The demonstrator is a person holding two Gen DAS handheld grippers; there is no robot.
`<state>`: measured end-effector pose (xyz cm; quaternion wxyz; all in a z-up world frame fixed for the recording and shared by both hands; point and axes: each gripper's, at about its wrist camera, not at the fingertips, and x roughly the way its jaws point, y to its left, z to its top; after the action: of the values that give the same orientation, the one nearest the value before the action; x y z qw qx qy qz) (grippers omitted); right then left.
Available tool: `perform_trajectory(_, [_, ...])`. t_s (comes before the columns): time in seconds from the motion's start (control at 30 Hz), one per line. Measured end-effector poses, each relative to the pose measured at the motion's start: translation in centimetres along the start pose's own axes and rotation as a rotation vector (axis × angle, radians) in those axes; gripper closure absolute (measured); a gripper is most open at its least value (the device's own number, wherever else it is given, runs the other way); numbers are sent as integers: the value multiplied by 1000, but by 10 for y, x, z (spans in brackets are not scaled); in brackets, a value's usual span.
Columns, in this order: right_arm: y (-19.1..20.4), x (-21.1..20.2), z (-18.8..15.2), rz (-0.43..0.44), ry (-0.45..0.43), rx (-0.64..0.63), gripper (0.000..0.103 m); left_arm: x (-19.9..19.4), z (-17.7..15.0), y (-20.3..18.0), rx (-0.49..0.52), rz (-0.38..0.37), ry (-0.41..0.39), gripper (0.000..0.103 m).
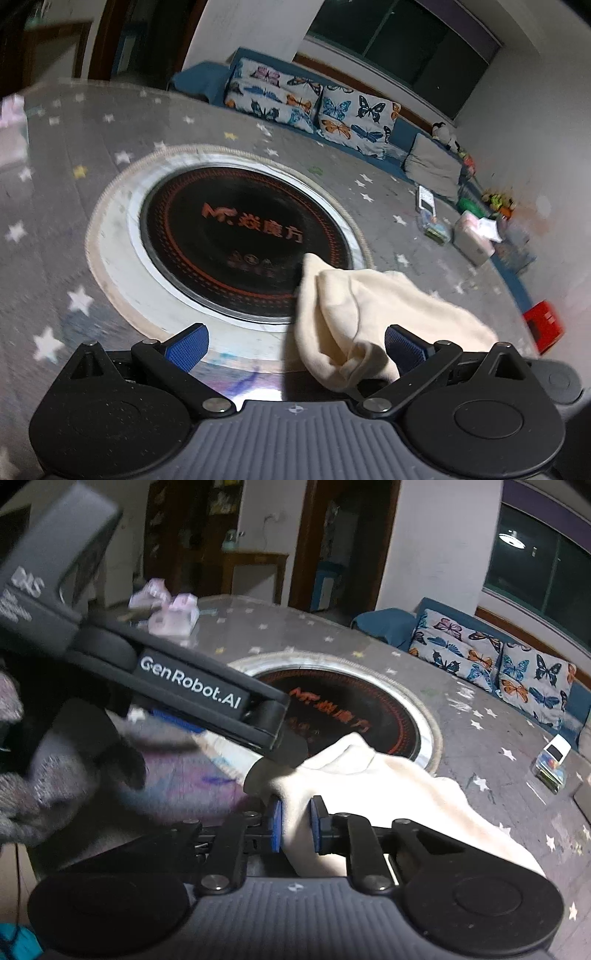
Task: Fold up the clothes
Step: 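Grasp the sweatshirt edge with the left gripper while the right gripper grasps it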
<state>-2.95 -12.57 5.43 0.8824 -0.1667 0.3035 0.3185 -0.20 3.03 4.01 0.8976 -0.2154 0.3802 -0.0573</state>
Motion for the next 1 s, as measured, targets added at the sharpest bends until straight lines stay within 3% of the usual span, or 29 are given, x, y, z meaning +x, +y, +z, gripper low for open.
perform_trajectory(0.27, [-12,-22,-1,44,-52,60,90,19,3,4,-162,-105,93,1])
perform_trajectory(0.4, [-12,-29,-3,71,-70,64,90,26,-2,8,-238,-161,127,10])
perform_trajectory(0.5, [-10,-33,-4,93,-80,59,91,28,-3,10,-282,-198,134,25])
perform_trajectory(0.63, [-6,-35,-5,121,-82,48,91,30,-5,12,-311,-230,126,70])
perform_trajectory(0.7, [-6,-35,-7,135,-75,52,89,30,-5,13,-312,-236,116,80])
perform_trajectory(0.83, [-21,-43,-13,135,-82,104,80,27,-6,9,-262,-211,91,84])
perform_trajectory(0.9, [-34,-50,-19,97,-87,129,74,26,-7,7,-234,-195,83,84])
perform_trajectory(1.0, [-59,-54,-29,-7,-64,184,74,25,-8,3,-190,-170,71,84])
